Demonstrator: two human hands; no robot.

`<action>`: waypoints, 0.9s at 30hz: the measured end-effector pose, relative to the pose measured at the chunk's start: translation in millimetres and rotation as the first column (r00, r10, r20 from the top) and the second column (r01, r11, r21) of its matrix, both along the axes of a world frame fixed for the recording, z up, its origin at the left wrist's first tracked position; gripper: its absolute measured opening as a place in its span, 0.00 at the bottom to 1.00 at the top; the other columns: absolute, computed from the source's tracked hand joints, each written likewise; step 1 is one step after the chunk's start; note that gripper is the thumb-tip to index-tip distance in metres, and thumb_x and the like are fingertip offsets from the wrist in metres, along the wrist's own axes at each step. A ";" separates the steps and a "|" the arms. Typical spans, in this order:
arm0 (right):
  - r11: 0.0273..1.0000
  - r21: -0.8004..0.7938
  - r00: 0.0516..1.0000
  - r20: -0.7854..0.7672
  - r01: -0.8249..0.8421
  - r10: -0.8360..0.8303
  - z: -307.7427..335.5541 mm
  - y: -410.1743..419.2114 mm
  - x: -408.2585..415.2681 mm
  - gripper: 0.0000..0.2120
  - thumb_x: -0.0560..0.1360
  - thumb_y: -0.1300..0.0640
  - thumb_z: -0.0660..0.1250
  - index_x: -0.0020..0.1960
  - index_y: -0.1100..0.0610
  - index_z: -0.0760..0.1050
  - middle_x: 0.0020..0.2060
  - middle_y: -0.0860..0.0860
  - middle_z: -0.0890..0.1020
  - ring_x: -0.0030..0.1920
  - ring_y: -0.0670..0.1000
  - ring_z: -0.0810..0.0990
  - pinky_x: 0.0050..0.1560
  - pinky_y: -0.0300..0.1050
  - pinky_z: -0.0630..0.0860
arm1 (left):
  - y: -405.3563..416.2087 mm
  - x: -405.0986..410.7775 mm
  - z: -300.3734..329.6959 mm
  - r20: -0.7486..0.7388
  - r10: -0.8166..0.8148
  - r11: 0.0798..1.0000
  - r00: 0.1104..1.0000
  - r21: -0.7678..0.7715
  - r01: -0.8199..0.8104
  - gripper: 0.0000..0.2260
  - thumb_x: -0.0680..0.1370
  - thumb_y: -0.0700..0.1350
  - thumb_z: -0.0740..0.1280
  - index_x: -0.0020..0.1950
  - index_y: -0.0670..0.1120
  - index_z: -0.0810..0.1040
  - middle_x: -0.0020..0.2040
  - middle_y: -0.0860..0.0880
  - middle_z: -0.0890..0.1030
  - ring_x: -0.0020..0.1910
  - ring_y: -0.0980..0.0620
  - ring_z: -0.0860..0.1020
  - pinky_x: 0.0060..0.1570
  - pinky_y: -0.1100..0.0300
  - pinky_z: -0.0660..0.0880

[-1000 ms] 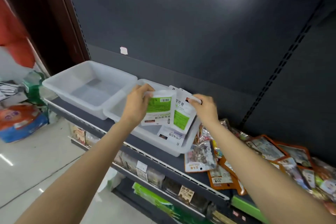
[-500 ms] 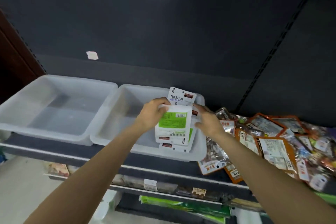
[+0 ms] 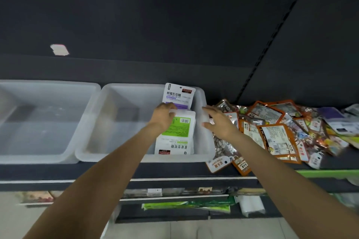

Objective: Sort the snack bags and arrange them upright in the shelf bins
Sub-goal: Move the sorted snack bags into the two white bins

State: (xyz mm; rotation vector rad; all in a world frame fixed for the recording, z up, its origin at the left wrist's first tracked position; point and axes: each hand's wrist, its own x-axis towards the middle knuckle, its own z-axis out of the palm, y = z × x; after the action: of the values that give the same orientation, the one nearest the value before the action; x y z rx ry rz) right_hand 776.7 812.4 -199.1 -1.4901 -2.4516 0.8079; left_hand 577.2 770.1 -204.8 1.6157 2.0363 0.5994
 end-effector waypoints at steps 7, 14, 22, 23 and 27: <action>0.998 0.014 0.998 0.018 0.063 -0.063 0.6 -12.7 -9.4 0.26 0.78 0.60 0.64 0.74 0.56 0.62 0.75 0.53 0.58 0.74 0.52 0.58 0.71 0.41 0.56 | -1.0 -1.3 -9.6 -0.063 -0.096 0.985 0.993 -0.149 0.086 0.26 0.78 0.43 0.66 0.75 0.49 0.63 0.75 0.47 0.62 0.74 0.46 0.61 0.71 0.53 0.60; 0.995 0.063 0.992 -0.099 0.079 -0.073 20.2 -32.3 14.9 0.23 0.78 0.59 0.63 0.72 0.55 0.64 0.70 0.53 0.68 0.69 0.52 0.66 0.67 0.42 0.62 | -22.7 22.4 10.7 0.072 -0.024 0.996 0.997 0.083 0.018 0.20 0.77 0.40 0.66 0.69 0.48 0.72 0.72 0.46 0.67 0.70 0.45 0.66 0.67 0.58 0.63; 0.954 0.217 0.971 -0.165 0.209 -0.175 45.2 -53.7 101.0 0.18 0.79 0.60 0.61 0.68 0.56 0.71 0.63 0.54 0.74 0.64 0.54 0.71 0.62 0.45 0.68 | -36.1 136.8 70.3 -0.343 -0.254 0.908 0.904 0.238 0.345 0.14 0.80 0.47 0.60 0.65 0.49 0.73 0.59 0.47 0.76 0.57 0.46 0.75 0.52 0.53 0.72; 0.946 0.246 0.973 -0.148 0.212 -0.179 48.3 -56.2 117.3 0.17 0.79 0.60 0.61 0.67 0.56 0.71 0.63 0.54 0.74 0.64 0.54 0.71 0.62 0.45 0.68 | -36.2 156.6 75.2 -0.389 -0.267 0.895 0.882 0.240 0.377 0.14 0.80 0.48 0.60 0.65 0.49 0.73 0.59 0.47 0.76 0.57 0.46 0.75 0.51 0.53 0.71; 0.910 0.340 0.971 -0.050 0.238 -0.236 61.4 -66.9 197.4 0.17 0.79 0.58 0.60 0.67 0.56 0.71 0.62 0.55 0.75 0.62 0.56 0.73 0.60 0.51 0.72 | -32.0 239.5 83.2 -0.388 -0.277 0.890 0.879 0.241 0.387 0.11 0.80 0.48 0.59 0.60 0.49 0.75 0.56 0.49 0.79 0.54 0.46 0.77 0.46 0.54 0.73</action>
State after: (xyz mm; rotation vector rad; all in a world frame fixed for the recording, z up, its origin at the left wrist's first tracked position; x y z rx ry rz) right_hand 974.1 745.5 -137.7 -1.5955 -2.1999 0.3156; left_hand 816.7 738.1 -121.6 2.3490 1.8807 0.5600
